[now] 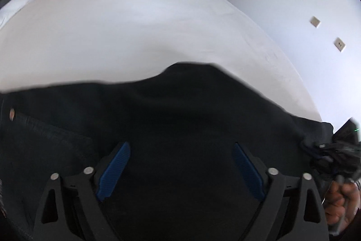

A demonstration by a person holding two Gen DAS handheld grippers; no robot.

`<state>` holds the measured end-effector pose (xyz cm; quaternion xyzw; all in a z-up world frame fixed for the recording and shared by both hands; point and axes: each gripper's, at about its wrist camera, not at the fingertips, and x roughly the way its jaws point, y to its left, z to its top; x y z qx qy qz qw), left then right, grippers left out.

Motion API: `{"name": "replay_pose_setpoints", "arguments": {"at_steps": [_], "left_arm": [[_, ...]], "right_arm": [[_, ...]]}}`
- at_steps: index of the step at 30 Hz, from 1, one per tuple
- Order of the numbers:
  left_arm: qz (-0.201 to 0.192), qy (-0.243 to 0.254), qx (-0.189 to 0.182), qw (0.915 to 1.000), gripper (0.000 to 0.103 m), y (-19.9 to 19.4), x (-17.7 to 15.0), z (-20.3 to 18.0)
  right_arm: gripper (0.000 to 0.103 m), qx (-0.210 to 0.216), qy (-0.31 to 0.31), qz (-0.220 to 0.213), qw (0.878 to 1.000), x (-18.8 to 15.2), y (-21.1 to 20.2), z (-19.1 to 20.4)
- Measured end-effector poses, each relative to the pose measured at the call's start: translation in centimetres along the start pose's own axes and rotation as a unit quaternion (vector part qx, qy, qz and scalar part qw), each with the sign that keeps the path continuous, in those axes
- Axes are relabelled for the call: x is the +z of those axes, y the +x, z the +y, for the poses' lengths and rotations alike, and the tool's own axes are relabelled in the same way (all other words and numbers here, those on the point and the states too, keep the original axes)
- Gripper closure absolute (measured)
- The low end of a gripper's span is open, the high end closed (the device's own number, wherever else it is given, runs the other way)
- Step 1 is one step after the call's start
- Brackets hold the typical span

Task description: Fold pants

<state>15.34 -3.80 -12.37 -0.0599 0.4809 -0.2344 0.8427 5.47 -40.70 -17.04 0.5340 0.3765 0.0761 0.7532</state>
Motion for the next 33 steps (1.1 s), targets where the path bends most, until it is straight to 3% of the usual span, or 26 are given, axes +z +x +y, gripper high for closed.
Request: {"name": "replay_pose_setpoints", "arguments": {"at_steps": [2,4,8,9,11,13,15,17,18,20,23,28,30,33], "left_arm": [[-0.012,0.002,-0.014,0.9998,0.012,-0.9,-0.7,1.0],[-0.015,0.004,-0.016,0.9998,0.012,-1.3,-0.9,1.5],[-0.034,-0.02,-0.032,0.9987,0.015,-2.9,-1.4,3.5],[-0.038,-0.024,-0.03,0.9985,0.015,-3.3,-1.7,3.9],[-0.047,-0.033,-0.01,0.9983,0.015,-4.5,-2.1,4.8],[-0.057,-0.045,0.005,0.9974,0.015,-5.9,-2.4,5.5],[-0.078,-0.048,0.002,0.9958,0.015,-7.7,-2.6,5.0],[-0.089,-0.045,-0.014,0.9949,0.011,-8.1,-2.6,3.2],[-0.09,-0.043,-0.023,0.9947,0.008,-8.1,-2.4,2.3],[-0.096,-0.035,-0.069,0.9924,0.006,-7.6,-2.6,-0.9],[-0.073,-0.028,-0.129,0.9886,0.002,-6.2,-3.3,-4.3],[-0.027,-0.02,-0.161,0.9864,0.002,-4.3,-5.2,-7.6],[-0.01,-0.017,-0.164,0.9863,0.002,-3.6,-5.9,-8.2],[0.003,-0.011,-0.154,0.9879,0.002,-2.7,-5.8,-8.2]], "right_arm": [[0.103,0.046,0.021,-0.025,0.998,0.6,-1.7,-2.6],[0.103,0.015,0.004,-0.075,0.997,1.5,-5.1,-3.3],[0.102,-0.024,0.034,-0.177,0.983,4.0,-13.8,-6.3],[0.097,-0.046,0.032,-0.199,0.978,4.2,-16.1,-6.4],[0.095,-0.099,0.022,-0.239,0.966,5.0,-22.7,-6.7],[0.092,-0.116,0.012,-0.261,0.958,4.0,-27.5,-6.6],[0.069,-0.127,-0.002,-0.266,0.956,2.2,-30.5,-6.4],[0.019,-0.129,-0.005,-0.271,0.954,-0.2,-33.0,-6.9],[0.017,-0.122,0.002,-0.277,0.953,-1.5,-34.4,-7.5],[0.017,-0.094,0.024,-0.275,0.956,-5.4,-33.7,-6.8],[0.017,-0.038,0.076,-0.254,0.963,-7.9,-33.0,-8.0],[0.017,-0.008,0.136,-0.205,0.969,-10.0,-29.0,-9.7],[0.017,0.01,0.16,-0.198,0.967,-10.7,-27.2,-11.2],[0.018,0.001,0.16,-0.213,0.964,-10.3,-23.1,-8.9]]}}
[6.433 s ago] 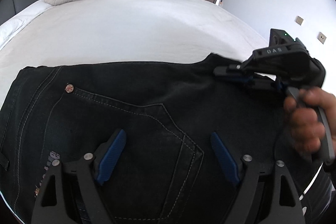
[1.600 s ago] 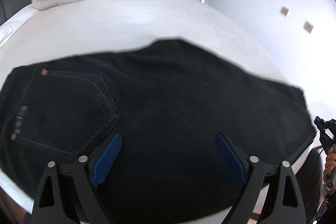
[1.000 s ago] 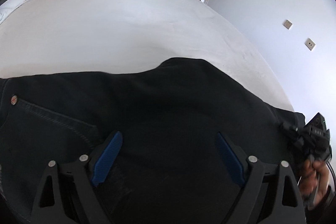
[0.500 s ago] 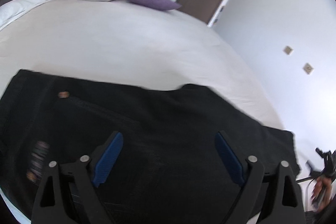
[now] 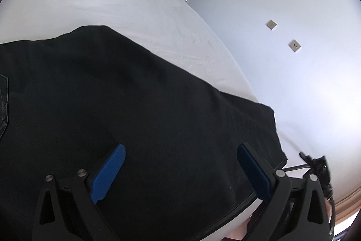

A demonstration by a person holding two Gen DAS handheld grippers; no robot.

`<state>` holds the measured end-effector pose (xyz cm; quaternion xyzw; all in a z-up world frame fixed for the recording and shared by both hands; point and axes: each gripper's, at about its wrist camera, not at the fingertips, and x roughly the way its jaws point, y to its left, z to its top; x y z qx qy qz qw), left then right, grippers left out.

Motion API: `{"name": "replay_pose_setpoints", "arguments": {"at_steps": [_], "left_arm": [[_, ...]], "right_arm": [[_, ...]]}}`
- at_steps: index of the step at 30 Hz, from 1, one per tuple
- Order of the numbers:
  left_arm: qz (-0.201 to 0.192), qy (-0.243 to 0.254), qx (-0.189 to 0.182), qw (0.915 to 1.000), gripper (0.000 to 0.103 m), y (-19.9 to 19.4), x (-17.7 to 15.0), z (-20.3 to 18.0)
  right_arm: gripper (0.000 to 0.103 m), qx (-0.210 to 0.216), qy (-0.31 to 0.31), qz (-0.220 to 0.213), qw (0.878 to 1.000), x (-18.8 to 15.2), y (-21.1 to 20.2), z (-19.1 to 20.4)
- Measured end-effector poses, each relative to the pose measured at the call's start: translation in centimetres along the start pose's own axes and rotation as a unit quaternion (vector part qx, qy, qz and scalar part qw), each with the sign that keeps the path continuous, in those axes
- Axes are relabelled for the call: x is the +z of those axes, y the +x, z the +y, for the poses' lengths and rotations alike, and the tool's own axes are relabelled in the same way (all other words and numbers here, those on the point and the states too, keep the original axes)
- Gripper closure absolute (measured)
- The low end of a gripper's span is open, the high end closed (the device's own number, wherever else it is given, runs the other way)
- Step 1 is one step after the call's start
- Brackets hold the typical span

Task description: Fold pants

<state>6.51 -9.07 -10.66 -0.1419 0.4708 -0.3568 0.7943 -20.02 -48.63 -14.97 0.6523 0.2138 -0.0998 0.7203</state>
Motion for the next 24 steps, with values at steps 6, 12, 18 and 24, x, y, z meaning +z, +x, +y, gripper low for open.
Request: {"name": "replay_pose_setpoints", "arguments": {"at_steps": [6,12,18,24], "left_arm": [[-0.002,-0.002,0.003,1.0,0.002,-0.1,-0.2,0.2],[0.0,0.0,0.005,1.0,0.002,0.3,-0.3,0.3],[-0.002,-0.004,0.005,1.0,0.002,0.5,-0.2,0.4],[-0.002,-0.004,0.005,1.0,0.002,0.4,-0.3,0.5]], "right_arm": [[0.024,0.029,-0.006,-0.022,0.999,0.2,-2.7,1.2],[0.038,0.06,0.015,0.045,0.997,-1.6,0.6,2.2],[0.04,0.039,0.027,0.077,0.996,-3.3,3.3,1.4],[0.04,0.024,0.035,0.087,0.995,-3.5,6.4,0.1]]}}
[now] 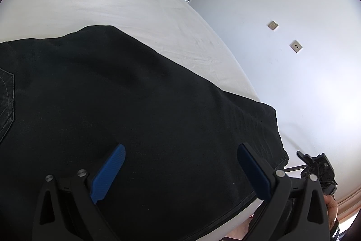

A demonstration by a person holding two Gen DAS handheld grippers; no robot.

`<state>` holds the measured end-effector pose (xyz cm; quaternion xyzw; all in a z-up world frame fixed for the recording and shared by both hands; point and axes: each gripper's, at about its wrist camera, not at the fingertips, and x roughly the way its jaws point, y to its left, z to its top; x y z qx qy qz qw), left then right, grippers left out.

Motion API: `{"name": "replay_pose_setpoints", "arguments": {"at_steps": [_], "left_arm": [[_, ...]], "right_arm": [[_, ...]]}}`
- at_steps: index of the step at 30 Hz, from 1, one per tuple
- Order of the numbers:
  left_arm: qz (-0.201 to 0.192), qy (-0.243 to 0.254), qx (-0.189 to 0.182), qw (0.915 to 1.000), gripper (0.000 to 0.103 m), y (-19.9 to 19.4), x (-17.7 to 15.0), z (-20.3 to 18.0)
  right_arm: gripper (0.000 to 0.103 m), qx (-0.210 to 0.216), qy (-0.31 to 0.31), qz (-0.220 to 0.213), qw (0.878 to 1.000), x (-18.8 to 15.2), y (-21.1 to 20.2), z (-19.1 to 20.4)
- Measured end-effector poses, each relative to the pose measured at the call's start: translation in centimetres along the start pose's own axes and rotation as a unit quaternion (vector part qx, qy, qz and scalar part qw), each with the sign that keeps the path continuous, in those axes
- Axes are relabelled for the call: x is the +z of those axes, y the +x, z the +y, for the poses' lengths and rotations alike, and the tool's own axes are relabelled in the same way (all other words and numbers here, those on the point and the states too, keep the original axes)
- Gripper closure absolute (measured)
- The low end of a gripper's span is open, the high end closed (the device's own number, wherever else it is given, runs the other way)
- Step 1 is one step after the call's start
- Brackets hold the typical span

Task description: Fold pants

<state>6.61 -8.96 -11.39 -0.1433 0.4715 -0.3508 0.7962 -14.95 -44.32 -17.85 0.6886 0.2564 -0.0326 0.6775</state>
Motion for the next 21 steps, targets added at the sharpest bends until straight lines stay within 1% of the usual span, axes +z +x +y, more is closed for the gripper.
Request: {"name": "replay_pose_setpoints", "arguments": {"at_steps": [4,6,7,8,10,11,12,14,18,21], "left_arm": [[0.0,0.0,0.0,1.0,0.002,0.1,0.0,-0.1],[0.0,0.0,0.001,1.0,0.002,0.1,0.0,0.0],[0.0,0.0,0.002,1.0,0.002,0.1,-0.1,0.1],[0.0,0.001,0.002,1.0,0.002,0.1,0.0,0.1],[0.001,0.002,0.002,1.0,0.002,0.0,0.1,0.1],[0.001,0.002,0.002,1.0,0.002,0.0,0.2,-0.1],[0.001,0.002,0.001,1.0,0.002,0.1,0.3,-0.3],[0.001,0.001,0.0,1.0,0.002,0.0,0.4,-0.1],[0.002,0.002,0.002,1.0,0.002,0.3,0.6,-0.5],[0.002,0.002,0.002,1.0,0.002,0.2,0.7,-0.5]], "right_arm": [[0.043,0.0,0.012,0.003,1.0,0.0,1.4,-0.7],[0.047,0.002,0.01,0.003,1.0,0.0,1.8,-0.4],[0.055,0.002,0.008,0.003,1.0,0.2,2.6,-0.4],[0.066,0.002,0.01,0.004,1.0,0.3,3.0,-0.5],[0.079,0.003,0.016,0.009,1.0,0.4,3.1,-0.9],[0.09,0.002,0.017,0.01,1.0,0.4,3.2,-1.2],[0.096,-0.002,0.016,0.011,1.0,0.4,3.4,-1.5],[0.101,-0.005,0.012,0.014,1.0,0.4,3.6,-2.0],[0.101,-0.019,-0.014,0.007,1.0,0.2,3.3,-1.7],[0.101,-0.021,-0.016,0.004,1.0,-0.1,3.0,-1.8]]}}
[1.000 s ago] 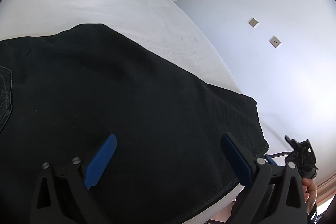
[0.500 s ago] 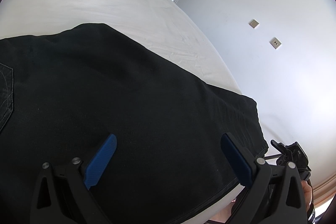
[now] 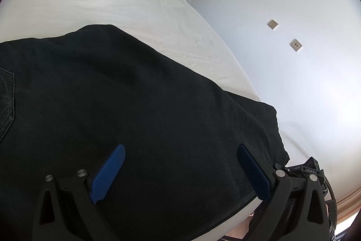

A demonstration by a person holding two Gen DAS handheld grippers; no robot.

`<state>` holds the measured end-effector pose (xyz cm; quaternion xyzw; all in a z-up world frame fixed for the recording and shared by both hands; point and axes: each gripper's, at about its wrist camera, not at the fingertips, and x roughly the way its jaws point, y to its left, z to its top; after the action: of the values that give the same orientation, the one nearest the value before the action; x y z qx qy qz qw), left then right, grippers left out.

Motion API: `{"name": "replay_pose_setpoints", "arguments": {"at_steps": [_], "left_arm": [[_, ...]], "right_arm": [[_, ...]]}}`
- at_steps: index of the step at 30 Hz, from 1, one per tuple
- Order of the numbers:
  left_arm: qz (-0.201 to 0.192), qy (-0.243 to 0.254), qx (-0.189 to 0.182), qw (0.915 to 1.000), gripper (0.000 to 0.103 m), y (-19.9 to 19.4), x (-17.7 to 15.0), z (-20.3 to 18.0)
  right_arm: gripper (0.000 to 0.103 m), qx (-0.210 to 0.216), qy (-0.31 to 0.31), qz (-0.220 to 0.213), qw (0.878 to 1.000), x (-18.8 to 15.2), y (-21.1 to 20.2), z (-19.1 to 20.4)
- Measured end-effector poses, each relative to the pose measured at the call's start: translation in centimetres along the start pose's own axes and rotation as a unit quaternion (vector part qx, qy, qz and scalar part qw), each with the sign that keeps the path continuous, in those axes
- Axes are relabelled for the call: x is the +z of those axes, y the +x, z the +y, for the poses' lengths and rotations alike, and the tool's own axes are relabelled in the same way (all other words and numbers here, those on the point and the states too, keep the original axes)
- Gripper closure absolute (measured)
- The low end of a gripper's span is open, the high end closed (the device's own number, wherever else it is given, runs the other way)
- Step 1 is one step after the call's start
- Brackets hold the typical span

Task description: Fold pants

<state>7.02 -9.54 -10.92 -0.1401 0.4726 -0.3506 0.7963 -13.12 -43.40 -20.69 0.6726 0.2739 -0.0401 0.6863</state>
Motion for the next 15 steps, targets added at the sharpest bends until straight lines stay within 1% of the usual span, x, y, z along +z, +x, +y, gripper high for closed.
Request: {"name": "replay_pose_setpoints", "arguments": {"at_steps": [7,9,11,15], "left_arm": [[-0.002,-0.003,0.002,1.0,0.002,0.37,0.25,-0.47],[-0.002,-0.003,0.002,1.0,0.002,0.35,0.27,-0.47],[-0.004,-0.004,0.003,1.0,0.002,0.28,0.3,-0.51],[-0.006,-0.007,0.004,1.0,0.002,0.09,0.33,-0.4]], "right_arm": [[0.102,-0.005,-0.011,-0.004,1.0,-0.53,0.02,-0.43],[0.102,-0.004,-0.006,-0.004,1.0,-0.43,0.1,-0.65],[0.102,-0.006,-0.008,-0.004,1.0,-0.36,0.4,-0.22],[0.101,0.005,-0.008,0.001,1.0,-0.24,-0.02,-0.07]]}}
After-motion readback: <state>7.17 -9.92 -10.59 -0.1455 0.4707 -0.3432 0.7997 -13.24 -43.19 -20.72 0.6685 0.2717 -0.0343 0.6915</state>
